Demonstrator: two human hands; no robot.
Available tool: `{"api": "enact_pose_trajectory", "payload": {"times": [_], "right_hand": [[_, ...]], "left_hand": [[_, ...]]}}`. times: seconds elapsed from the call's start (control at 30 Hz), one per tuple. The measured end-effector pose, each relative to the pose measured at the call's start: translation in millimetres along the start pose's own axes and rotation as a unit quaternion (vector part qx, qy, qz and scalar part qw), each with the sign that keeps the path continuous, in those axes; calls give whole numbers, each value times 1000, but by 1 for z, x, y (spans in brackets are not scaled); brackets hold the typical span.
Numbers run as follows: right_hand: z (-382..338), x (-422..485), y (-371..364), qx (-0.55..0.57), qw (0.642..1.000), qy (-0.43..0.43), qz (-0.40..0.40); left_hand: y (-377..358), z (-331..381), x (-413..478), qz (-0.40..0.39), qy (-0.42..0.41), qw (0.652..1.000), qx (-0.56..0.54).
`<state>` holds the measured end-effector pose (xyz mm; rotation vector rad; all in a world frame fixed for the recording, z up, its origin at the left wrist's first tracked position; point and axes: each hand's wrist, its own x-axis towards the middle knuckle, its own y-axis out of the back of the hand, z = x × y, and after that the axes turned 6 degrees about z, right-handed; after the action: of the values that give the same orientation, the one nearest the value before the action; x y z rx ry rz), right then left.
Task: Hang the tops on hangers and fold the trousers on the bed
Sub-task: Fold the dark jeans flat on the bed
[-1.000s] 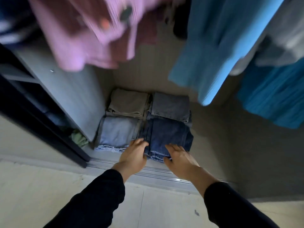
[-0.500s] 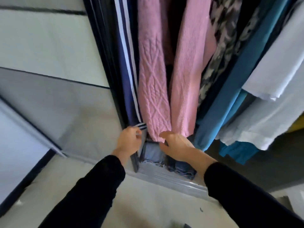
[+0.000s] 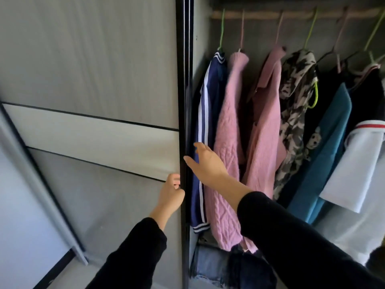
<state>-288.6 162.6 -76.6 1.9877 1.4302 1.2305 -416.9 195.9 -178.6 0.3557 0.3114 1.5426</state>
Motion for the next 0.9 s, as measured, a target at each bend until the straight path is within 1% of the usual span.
{"api": "enact_pose_trajectory", "payload": {"times": [0.1,0.23,0.47,0.6,0.7,0.8,0.9], "right_hand": [[-15,24,0,-1,1000,-2,10],[-24,42,-3,-3,998,-42,46],[-20,36,6,-58,998,-11,39],[-7,25,26,-75,996,-18,40],[11,11,47,-98,994,-8,52],[34,-7,73,-121,991,-19,61],[58,-27,106,-135,988,-26,72]], "left_hand": [[2,-4,3,-20,1,1000,7],[6,-6,8,-53,-6,998,36],[0,8,-3,-65,-25,994,87],[-18,21,-17,-83,-31,991,101],[-40,28,-32,-95,-37,990,97],[-67,37,-51,-113,-55,987,105],[-96,55,-69,-138,-82,977,138]]}}
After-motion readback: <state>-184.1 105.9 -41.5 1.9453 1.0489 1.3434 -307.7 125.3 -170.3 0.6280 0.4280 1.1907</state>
